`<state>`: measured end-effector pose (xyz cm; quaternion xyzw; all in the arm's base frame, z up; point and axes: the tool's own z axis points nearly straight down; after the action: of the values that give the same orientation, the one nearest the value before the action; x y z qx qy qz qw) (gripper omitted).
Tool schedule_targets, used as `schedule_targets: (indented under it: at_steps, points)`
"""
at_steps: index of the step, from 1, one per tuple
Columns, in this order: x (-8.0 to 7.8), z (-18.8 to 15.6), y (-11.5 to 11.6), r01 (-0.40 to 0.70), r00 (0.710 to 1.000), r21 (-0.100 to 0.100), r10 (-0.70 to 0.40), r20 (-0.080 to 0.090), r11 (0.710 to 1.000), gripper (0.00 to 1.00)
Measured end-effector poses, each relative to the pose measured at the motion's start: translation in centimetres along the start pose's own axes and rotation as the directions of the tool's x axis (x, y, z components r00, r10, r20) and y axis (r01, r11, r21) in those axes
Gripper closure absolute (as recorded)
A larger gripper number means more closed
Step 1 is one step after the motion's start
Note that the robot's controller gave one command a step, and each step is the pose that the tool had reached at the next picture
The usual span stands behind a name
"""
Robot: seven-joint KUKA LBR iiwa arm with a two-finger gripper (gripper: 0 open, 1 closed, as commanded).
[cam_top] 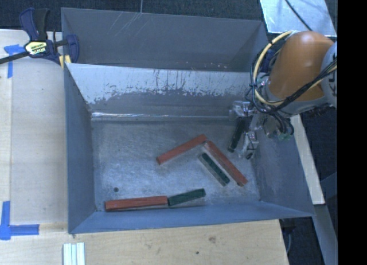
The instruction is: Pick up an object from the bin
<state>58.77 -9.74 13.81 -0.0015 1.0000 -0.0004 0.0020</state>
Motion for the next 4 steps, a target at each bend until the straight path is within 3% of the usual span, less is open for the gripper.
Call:
schedule_targets:
  at_steps: [1, 2, 3, 4]
  points:
    - [3.1, 7.1, 4.8, 0.019, 1.000, -0.002, -0.019, -0.008, 1.000, 0.00]
    - [2.6, 6.5, 4.5, 0.016, 1.000, 0.000, -0.016, 0.008, 1.000, 1.00]
    - [2.8, 6.7, 4.6, 0.017, 1.000, 0.000, -0.017, 0.003, 1.000, 0.00]
    - [8.8, 6.7, 3.4, -0.112, 0.994, 0.000, 0.112, -0.005, 0.994, 0.00]
